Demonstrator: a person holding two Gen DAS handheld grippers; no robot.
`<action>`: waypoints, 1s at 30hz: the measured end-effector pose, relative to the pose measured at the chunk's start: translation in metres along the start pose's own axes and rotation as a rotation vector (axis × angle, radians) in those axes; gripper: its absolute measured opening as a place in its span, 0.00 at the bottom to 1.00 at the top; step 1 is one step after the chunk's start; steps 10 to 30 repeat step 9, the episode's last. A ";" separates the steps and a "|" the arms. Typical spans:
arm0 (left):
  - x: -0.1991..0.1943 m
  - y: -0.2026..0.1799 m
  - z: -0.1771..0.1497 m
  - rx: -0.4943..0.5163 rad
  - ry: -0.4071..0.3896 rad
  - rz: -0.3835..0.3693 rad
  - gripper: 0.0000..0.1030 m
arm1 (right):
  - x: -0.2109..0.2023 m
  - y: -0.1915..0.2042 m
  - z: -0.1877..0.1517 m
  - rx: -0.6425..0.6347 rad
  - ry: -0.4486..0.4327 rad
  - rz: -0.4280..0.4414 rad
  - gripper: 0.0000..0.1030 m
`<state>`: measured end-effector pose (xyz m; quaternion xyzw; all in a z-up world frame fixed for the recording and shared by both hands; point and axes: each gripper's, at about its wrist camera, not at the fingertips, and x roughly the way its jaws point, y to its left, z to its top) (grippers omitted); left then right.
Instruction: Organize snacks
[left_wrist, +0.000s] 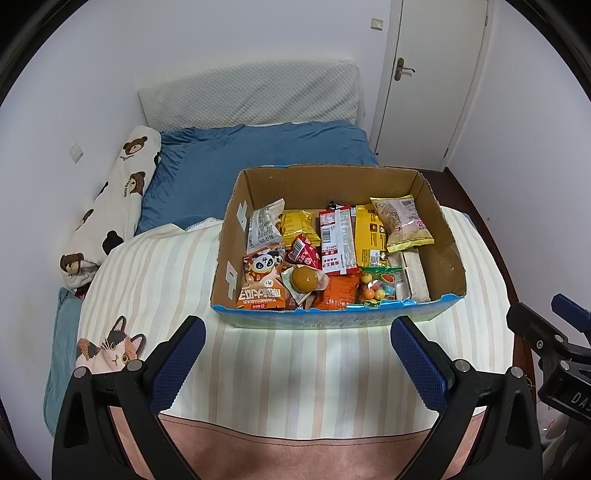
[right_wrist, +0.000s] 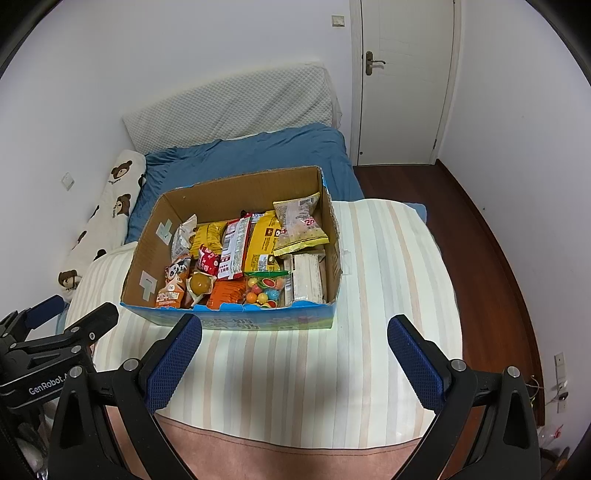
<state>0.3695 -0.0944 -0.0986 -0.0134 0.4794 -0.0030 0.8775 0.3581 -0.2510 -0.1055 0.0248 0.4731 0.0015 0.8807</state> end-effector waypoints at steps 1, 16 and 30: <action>0.000 0.000 0.000 0.001 0.001 0.000 1.00 | 0.000 0.000 0.000 0.000 0.000 0.000 1.00; -0.002 0.001 0.000 -0.009 -0.011 0.004 1.00 | -0.002 0.000 0.000 -0.004 0.000 -0.001 1.00; -0.002 0.001 0.000 -0.009 -0.011 0.004 1.00 | -0.002 0.000 0.000 -0.004 0.000 -0.001 1.00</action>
